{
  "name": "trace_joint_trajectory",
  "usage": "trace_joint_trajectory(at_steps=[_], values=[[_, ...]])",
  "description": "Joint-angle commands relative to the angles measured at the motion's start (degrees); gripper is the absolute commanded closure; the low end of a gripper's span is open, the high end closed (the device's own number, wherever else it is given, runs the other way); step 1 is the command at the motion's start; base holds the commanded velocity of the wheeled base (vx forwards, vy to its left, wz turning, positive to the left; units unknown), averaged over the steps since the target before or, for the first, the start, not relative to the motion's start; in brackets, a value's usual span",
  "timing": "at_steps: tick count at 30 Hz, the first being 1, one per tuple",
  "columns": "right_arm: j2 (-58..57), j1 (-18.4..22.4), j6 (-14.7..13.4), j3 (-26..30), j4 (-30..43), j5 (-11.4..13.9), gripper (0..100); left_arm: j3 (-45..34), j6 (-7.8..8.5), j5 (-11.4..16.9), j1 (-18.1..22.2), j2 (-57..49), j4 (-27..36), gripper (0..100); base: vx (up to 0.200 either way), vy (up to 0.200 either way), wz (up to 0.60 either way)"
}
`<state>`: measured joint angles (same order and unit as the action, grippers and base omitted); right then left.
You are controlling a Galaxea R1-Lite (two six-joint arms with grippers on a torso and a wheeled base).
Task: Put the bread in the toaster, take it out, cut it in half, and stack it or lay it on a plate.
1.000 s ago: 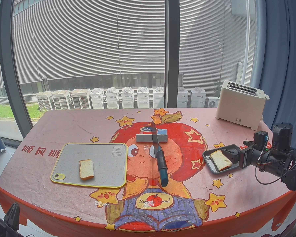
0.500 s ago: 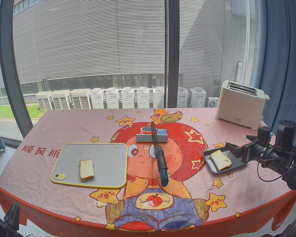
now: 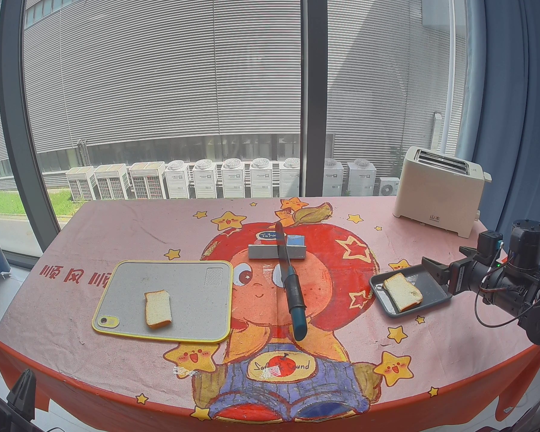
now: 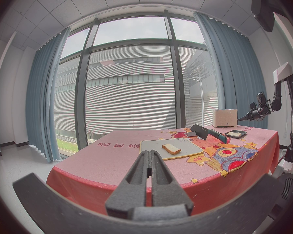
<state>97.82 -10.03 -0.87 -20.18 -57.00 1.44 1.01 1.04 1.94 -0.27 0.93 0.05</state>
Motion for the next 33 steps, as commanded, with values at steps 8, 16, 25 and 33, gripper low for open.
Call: trace_joint_trajectory(at_steps=[8, 16, 25, 33], values=[[-0.61, 0.19, -0.28, 0.05, -0.04, -3.81, 0, -0.92, 0.02, 0.0, 0.0, -0.93, -0.05, 100, 0.0, 0.0, 0.0], [-3.6, 4.32, -0.54, 1.81, -0.13, -5.39, 0, -0.92, 0.02, 0.0, 0.0, -0.93, 0.04, 100, 0.0, 0.0, 0.0], [-2.98, 8.71, -0.45, 8.93, -12.87, -5.31, 0, -0.92, 0.02, 0.0, 0.0, -0.93, -0.05, 100, 0.0, 0.0, 0.0], [-3.51, 12.23, 0.07, 16.4, -24.38, -5.22, 0, -0.92, 0.02, 0.0, 0.0, -0.93, -0.05, 100, 0.0, 0.0, 0.0]])
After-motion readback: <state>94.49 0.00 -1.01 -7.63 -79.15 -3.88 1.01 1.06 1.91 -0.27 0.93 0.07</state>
